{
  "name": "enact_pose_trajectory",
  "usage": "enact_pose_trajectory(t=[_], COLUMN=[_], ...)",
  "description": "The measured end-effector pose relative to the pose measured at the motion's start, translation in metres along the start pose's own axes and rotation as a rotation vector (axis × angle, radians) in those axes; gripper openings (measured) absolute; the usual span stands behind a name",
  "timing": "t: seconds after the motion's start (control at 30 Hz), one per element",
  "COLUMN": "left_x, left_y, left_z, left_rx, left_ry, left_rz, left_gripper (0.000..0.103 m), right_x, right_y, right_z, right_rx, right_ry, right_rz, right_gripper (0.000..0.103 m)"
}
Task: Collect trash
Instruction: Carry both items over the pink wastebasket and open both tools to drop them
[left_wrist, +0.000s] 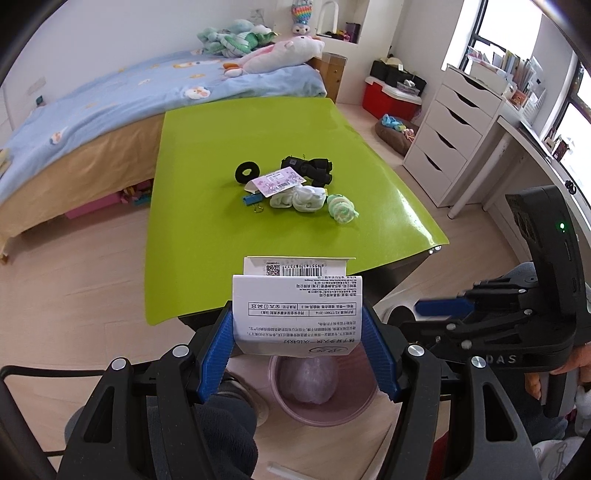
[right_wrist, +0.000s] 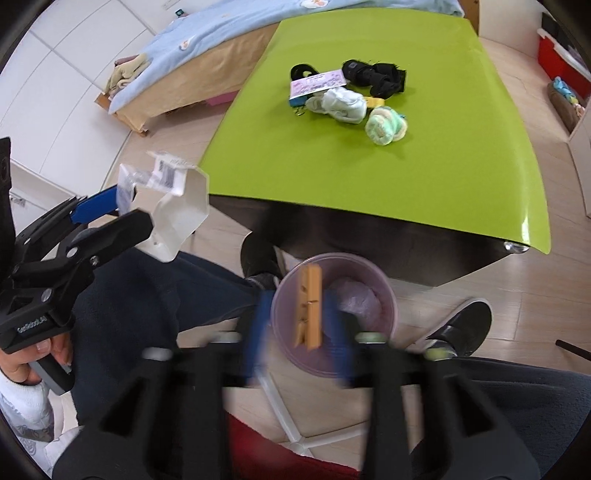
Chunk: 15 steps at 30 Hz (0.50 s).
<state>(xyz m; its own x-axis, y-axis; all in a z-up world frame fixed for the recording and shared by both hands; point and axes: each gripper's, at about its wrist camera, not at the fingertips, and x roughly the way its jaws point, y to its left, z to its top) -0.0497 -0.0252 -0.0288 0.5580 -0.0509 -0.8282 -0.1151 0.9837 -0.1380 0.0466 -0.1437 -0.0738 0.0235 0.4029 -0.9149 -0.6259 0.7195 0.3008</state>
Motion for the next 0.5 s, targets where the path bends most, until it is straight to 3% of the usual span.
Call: enact_pose_trajectory(t=[0.1,0.13,0.5], left_x=[0.001,0.001,0.015], left_y=[0.0,-0.002,-0.022], left_z=[0.0,0.0,-0.009], left_rx=[0.0,0.003,0.055], left_ry=[0.002,0.004,0.042], left_rz=[-0.005,-0.007,-0.037], left_gripper=[0.063,0.063,0.063], right_x=[-0.004,-0.006,-0.039], right_y=[-0.004,-0.006,-0.032], right_z=[0.0,-0.001,-0.005], right_rx=[0.013,0.019,0.081], right_ry=[-0.015,-0.023,-0.114], right_rz=[-0.014,-0.024,-0.14], right_gripper=[0.087,0.089,0.095])
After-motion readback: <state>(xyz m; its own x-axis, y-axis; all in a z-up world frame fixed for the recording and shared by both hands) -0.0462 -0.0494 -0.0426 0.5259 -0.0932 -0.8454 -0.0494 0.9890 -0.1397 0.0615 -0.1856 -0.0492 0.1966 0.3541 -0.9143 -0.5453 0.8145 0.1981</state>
